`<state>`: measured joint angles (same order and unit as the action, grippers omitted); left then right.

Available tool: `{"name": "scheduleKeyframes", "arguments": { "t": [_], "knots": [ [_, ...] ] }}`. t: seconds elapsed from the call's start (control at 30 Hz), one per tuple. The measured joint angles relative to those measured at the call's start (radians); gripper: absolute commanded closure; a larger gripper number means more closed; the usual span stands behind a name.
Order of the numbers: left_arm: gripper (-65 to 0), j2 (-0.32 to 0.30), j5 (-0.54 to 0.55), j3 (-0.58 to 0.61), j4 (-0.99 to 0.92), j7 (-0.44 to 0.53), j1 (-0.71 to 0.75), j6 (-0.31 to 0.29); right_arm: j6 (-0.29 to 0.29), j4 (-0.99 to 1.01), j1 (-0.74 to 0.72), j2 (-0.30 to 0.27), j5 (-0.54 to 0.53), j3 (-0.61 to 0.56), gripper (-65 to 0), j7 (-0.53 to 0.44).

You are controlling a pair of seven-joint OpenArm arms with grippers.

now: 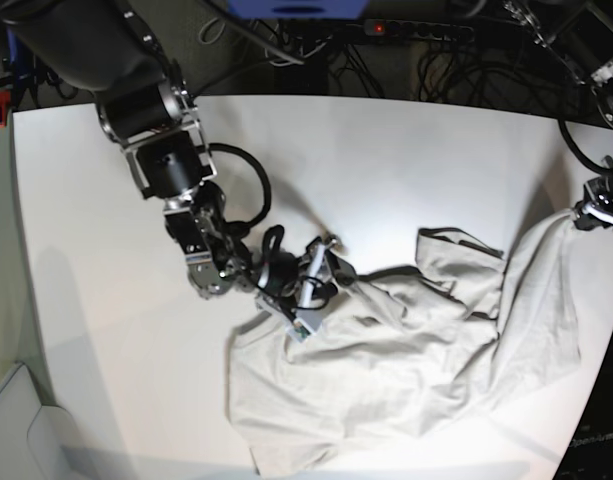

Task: Layout the t-shirt on the table in an organized manner, then fold the t-shirt properly
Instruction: 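Reach the right gripper into the crumpled shirt and grasp its edge, then pull the grasped edge with the right gripper away from the left gripper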

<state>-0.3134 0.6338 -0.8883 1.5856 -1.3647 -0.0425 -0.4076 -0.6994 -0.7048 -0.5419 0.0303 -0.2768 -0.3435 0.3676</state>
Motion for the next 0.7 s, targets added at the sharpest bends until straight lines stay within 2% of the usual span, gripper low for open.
{"name": "scheduleKeyframes", "arguments": {
  "t": [0.1,0.2,0.3,0.57,0.7],
  "knots": [
    [0.0,0.0,0.0,0.0,0.0,0.0,0.0,0.0,0.0,0.0,0.014,-0.012,0.0,-0.002,-12.7,-0.017],
    [0.0,0.0,0.0,0.0,0.0,0.0,0.0,0.0,0.0,0.0,0.016,-0.025,0.0,-0.002,-1.0,-0.017],
    [0.0,0.0,0.001,0.0,0.0,0.0,0.001,0.0,0.0,0.0,0.014,-0.061,-0.006,-0.002,0.0,-0.021],
    [0.0,0.013,0.006,0.001,0.008,0.002,0.023,0.0,0.0,-0.009,0.033,-0.228,-0.037,0.007,0.0,-0.083],
    [0.0,0.048,0.008,0.005,0.007,-0.011,0.03,0.0,0.0,-0.021,0.083,-0.299,-0.056,0.087,0.0,-0.108]
  ]
}}
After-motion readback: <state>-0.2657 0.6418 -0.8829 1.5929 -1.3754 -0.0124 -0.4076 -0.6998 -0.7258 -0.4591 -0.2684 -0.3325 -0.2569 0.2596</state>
